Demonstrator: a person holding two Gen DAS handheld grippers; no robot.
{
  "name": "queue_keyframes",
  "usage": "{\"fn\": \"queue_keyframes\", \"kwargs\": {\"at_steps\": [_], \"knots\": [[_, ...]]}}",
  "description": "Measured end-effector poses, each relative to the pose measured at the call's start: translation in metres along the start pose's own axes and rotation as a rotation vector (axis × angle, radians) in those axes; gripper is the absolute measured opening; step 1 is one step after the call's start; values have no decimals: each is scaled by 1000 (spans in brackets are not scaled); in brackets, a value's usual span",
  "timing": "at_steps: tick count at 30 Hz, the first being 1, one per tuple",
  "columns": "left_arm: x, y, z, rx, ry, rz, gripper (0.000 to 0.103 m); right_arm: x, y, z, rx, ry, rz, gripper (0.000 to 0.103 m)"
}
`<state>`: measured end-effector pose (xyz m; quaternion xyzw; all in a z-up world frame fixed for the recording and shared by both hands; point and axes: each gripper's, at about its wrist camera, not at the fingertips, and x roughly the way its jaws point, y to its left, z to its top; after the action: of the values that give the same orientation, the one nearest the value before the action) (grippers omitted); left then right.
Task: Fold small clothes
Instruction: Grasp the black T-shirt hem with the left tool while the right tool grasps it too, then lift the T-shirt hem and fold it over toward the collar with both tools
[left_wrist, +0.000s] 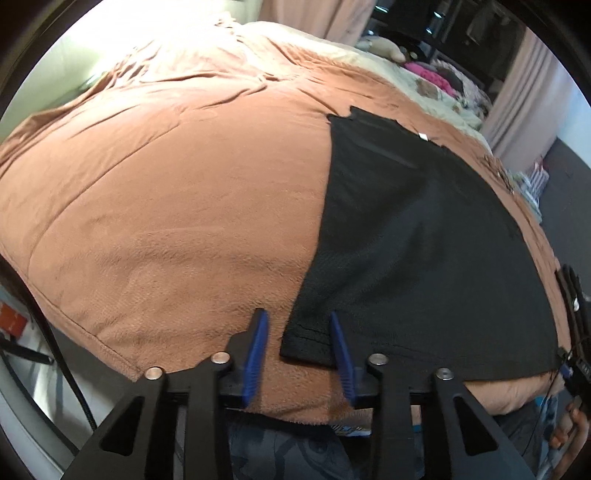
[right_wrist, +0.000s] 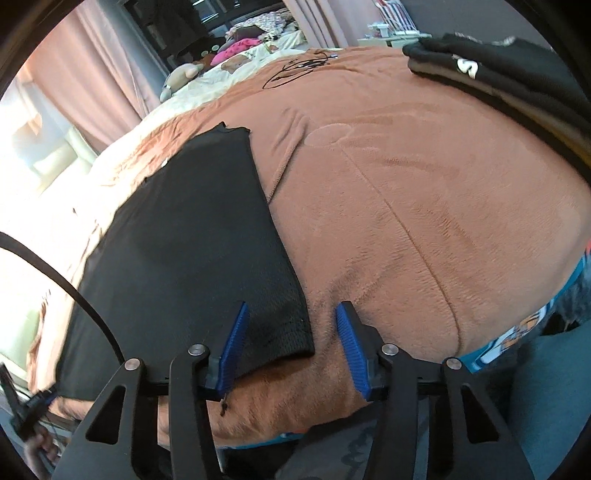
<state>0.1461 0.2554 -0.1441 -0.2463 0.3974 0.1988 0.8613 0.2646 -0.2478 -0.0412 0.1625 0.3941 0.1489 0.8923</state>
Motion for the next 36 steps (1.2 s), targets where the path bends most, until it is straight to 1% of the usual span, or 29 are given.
{"fn": "queue_keyframes", "kwargs": {"at_steps": [3,4,7,8,9,11,12,15,20,28,36], "knots": [[0,3,0,-19,-3,-6,24,-1,-6,-2,51,4,38,42],[0,5,0,-34,-2,-18,17,-2,-10,-1,70,6,54,41],[-2,8,0,-52,-4,-33,7,-3,-19,-2,125,13,98,31],[-3,6,0,-50,-10,-34,6,-3,-23,-3,141,17,109,24],[-4,6,0,-49,-14,-33,6,-3,-25,-3,151,19,122,14],[-10,5,0,-51,-30,-34,5,-1,-28,-1,165,23,153,5],[-12,5,1,-52,-38,-38,5,-1,-30,-1,176,30,173,3],[-24,5,3,-54,-67,-47,5,-8,-33,1,172,9,195,2],[-47,2,5,-50,-117,-59,4,-33,-41,0,155,-48,227,2],[-90,6,-2,-50,-178,-83,4,-65,-48,-25,110,-99,256,2],[-149,13,-25,-41,-251,-123,4,-104,-50,-50,51,-156,281,1]]}}
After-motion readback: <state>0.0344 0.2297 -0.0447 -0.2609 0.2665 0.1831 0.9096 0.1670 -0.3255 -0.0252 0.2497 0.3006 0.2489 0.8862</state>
